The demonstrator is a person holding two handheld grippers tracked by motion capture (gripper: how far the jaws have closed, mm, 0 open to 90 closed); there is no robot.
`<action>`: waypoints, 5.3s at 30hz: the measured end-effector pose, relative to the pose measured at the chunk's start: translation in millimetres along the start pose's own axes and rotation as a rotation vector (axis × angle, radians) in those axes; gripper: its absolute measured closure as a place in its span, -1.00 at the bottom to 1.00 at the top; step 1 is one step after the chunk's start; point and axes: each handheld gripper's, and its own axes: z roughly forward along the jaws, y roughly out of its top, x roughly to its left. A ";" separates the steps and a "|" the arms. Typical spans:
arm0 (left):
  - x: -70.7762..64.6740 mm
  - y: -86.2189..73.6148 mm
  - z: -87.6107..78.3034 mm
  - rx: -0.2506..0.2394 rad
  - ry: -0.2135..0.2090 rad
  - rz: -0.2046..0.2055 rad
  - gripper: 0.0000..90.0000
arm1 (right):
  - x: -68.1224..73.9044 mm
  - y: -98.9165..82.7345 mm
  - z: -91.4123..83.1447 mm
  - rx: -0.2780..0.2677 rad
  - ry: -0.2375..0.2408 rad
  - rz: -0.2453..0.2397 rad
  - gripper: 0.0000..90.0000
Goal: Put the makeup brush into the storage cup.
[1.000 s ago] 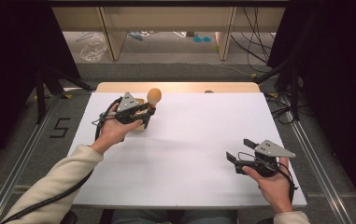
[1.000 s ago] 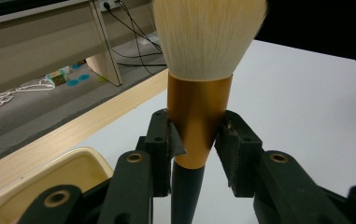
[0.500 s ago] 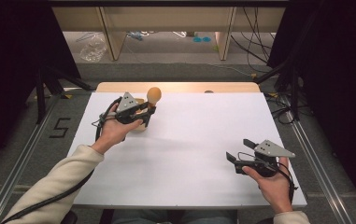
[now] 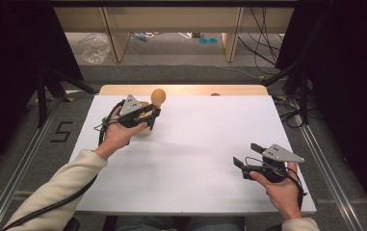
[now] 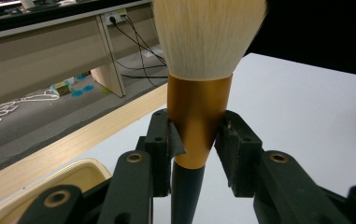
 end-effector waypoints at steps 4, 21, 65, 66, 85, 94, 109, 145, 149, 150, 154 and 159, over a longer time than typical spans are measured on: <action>0.1 1.5 -0.2 -0.009 -0.004 -0.009 0.49 | 0.0 0.3 -0.7 0.005 -0.005 -0.001 -0.64; 2.8 7.6 -4.1 -0.050 -0.010 -0.020 0.49 | 0.0 0.6 -1.3 0.010 -0.013 -0.010 -0.64; 8.1 21.4 -8.4 -0.098 -0.016 -0.054 0.49 | 0.0 0.0 0.0 -0.001 0.001 0.001 -0.64; 8.3 21.6 -8.5 -0.099 -0.016 -0.054 0.49 | -0.1 0.0 0.0 -0.001 0.001 0.000 -0.64; 10.1 24.9 -9.4 -0.110 -0.012 -0.057 0.49 | -0.1 -0.1 0.1 0.000 -0.001 0.002 -0.64; 10.6 25.6 -10.4 -0.115 -0.008 -0.058 0.49 | 0.2 0.1 -0.5 0.009 0.004 0.007 -0.64; 11.6 25.8 -11.8 -0.127 -0.006 -0.073 0.49 | -0.1 0.9 -2.9 0.040 -0.012 -0.009 -0.64; 14.6 33.0 -16.0 -0.151 -0.001 -0.085 0.49 | 0.0 1.0 -2.8 0.040 -0.013 -0.010 -0.64; 13.3 35.8 -16.9 -0.155 -0.001 -0.082 0.49 | 0.1 0.6 -1.5 0.021 -0.013 -0.009 -0.64; 13.1 36.1 -16.9 -0.155 0.000 -0.082 0.49 | 0.2 0.5 -1.5 0.021 -0.013 -0.010 -0.64; 13.9 36.1 -16.6 -0.151 0.001 -0.080 0.49 | 0.3 0.5 -1.5 0.019 -0.011 -0.012 -0.64; 14.9 36.4 -17.1 -0.152 0.002 -0.080 0.49 | 0.0 0.4 -1.6 0.022 -0.013 -0.010 -0.64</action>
